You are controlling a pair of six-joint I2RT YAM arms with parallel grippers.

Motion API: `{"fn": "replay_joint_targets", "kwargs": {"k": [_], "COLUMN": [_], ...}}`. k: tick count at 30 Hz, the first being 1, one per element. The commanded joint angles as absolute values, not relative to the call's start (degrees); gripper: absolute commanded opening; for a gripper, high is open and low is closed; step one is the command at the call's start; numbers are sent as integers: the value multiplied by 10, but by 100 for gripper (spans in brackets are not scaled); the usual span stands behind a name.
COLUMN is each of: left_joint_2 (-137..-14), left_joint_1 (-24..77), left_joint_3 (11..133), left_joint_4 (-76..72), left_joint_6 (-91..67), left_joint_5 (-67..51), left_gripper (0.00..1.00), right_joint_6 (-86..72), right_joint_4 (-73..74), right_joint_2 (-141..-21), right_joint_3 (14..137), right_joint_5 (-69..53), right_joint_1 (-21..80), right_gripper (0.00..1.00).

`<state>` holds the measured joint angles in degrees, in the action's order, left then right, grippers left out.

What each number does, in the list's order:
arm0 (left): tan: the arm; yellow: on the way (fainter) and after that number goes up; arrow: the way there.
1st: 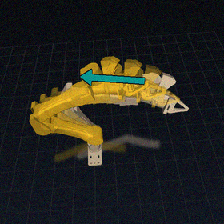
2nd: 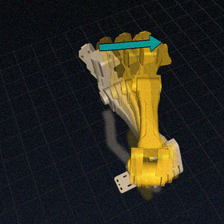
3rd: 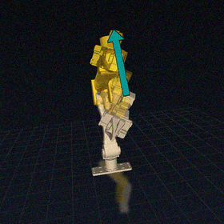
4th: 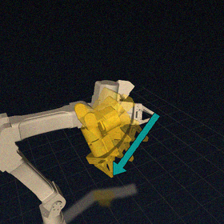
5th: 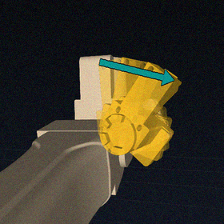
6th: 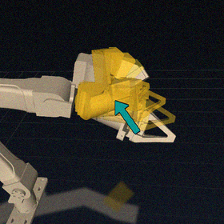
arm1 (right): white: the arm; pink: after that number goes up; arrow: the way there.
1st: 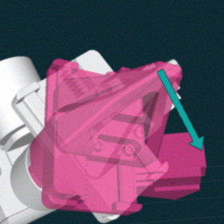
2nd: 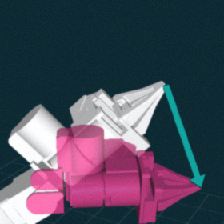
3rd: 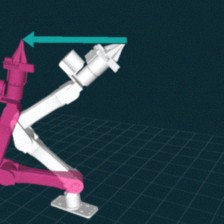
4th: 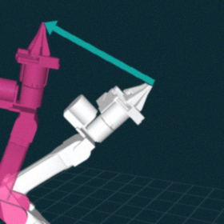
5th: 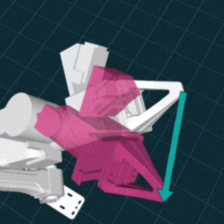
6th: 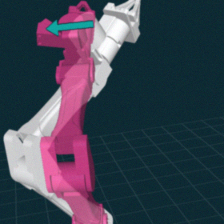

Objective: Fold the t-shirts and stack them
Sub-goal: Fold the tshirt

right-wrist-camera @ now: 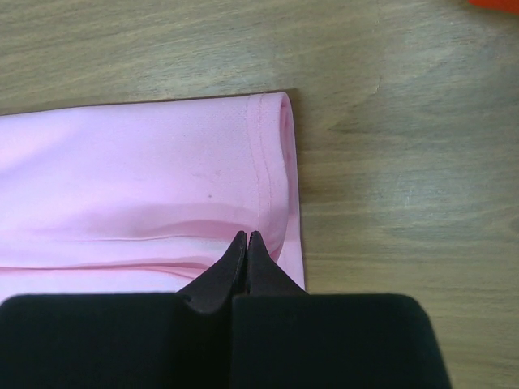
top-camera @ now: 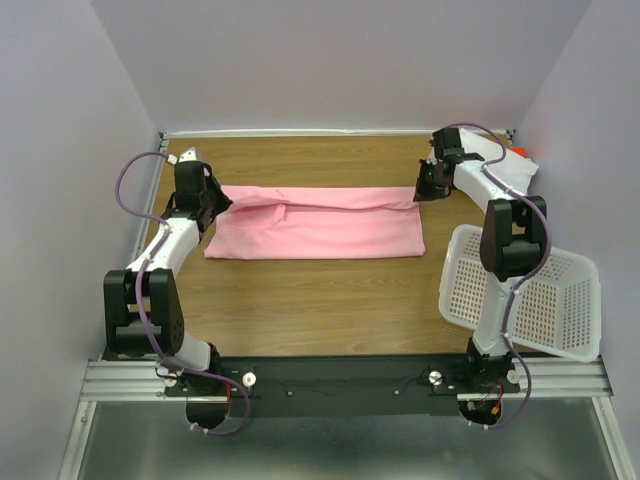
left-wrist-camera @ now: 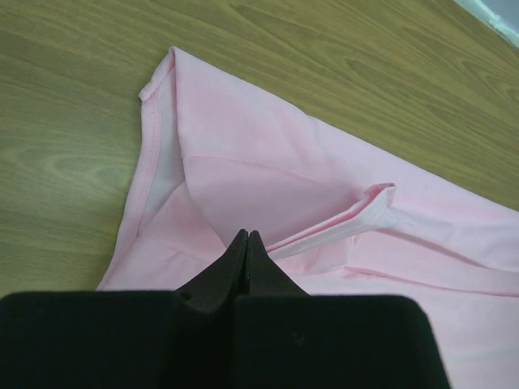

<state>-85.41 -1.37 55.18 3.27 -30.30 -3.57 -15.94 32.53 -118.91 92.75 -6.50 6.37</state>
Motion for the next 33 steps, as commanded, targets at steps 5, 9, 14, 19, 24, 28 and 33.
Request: {"fn": "replay_joint_targets", "kwargs": {"k": [5, 9, 14, 19, 24, 28, 33], "left_joint_2": [-831, -824, -816, -760, -715, -727, -830], "left_joint_1": [-11, -11, -11, -10, -10, -7, 27], "left_joint_3": [545, 533, 521, 488, 475, 489, 553], "left_joint_4": [54, 58, 75, 107, 137, 119, 77], "left_joint_6": [-314, -317, -326, -343, -348, -338, -312], "left_joint_5": [-5, -4, -4, -15, -17, -25, -48], "left_gripper": [0, 0, 0, 26, 37, 43, 44], "right_joint_6": [-153, -156, -163, -177, -177, -173, -163], "right_joint_4": [311, 310, 311, 311, 311, 311, 311], "right_joint_2": [-1154, -1150, -1139, -1085, -1060, -1083, -1144], "right_joint_3": [908, 900, 873, 825, 823, 875, 950], "right_joint_5": [-59, -61, -60, -58, -54, -79, -134], "right_joint_1": [62, 62, 62, 63, 73, 76, 90], "right_gripper": [0, 1, 11, 41, 49, 50, 50]}}
